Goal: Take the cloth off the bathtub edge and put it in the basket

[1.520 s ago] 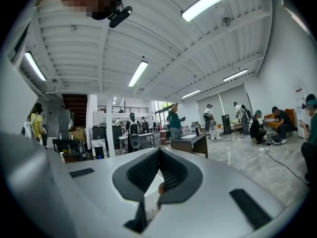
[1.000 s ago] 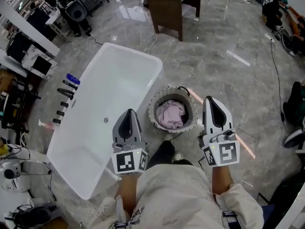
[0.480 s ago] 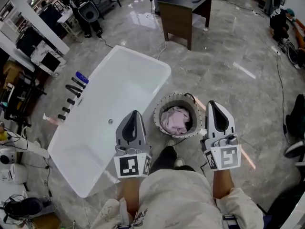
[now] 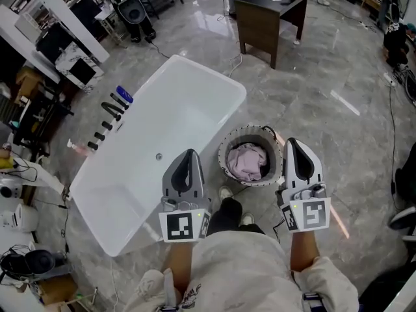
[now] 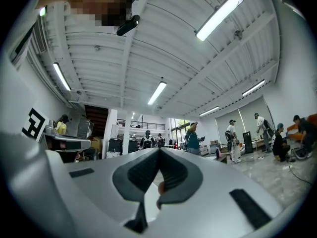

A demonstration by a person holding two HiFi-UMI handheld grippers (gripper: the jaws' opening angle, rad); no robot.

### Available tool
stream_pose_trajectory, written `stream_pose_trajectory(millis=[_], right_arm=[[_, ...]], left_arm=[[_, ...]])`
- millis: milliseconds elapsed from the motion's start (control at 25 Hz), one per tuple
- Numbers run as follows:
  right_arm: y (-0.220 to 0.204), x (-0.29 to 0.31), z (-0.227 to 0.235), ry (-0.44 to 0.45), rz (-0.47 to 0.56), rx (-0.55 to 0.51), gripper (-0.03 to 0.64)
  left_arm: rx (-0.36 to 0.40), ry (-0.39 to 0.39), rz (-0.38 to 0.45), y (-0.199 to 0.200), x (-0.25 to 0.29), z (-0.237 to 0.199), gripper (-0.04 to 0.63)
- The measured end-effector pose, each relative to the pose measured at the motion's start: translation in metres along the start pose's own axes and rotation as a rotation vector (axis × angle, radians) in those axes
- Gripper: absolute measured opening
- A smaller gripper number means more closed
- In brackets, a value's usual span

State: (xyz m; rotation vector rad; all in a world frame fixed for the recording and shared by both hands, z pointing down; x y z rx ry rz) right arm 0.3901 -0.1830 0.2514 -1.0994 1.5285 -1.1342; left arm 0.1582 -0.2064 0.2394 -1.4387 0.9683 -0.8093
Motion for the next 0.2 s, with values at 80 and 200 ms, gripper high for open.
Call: stream_pose_trajectory(millis=[80, 200], right_arm=[[0.002, 0.002, -0.014, 0.010, 0.004, -0.004, -0.012], [0.006, 0.003, -0.031, 0.020, 0.008, -0.012, -0.012]], left_arm=[[-0.001, 0.007, 0.004, 0.001, -0.008, -0.010, 0.003], [0.000, 0.009, 0.012, 0.003, -0.017, -0.023, 0.003]])
Point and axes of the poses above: the fingertips, and each gripper's own axes: x forward along the fingers, z to its right, y out of its top, the point moved 3 cm from there along -x, backward along the fingers, and after that the axes turned 11 degrees about -x, right-handed, at the moved point
